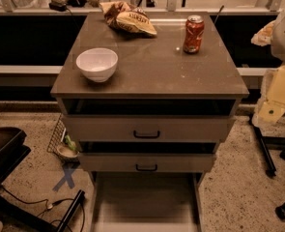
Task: Place coke can into bottom drawer
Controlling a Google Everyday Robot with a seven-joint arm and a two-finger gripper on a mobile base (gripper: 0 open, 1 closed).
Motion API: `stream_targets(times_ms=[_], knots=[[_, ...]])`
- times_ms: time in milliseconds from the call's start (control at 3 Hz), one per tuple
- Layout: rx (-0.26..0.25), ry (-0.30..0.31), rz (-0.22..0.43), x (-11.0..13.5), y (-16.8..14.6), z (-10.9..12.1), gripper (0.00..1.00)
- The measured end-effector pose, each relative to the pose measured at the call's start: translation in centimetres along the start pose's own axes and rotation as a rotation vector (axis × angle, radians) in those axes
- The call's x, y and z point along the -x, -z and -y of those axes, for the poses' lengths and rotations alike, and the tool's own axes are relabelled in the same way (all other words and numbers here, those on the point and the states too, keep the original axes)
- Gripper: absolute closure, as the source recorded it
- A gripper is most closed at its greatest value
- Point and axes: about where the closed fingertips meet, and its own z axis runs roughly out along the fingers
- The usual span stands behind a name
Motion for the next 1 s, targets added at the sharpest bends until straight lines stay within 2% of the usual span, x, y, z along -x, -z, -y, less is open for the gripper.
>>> stream_targets(times_ms=[333,667,1000], knots=[[0.0,0.0,0.0,0.0,0.0,0.0,0.0],[-0.044,-0.013,0.035,0.0,0.0,0.9,0.0],[-0.109,-0.092,0.168,-1.9,-1.8,2.4,0.0]])
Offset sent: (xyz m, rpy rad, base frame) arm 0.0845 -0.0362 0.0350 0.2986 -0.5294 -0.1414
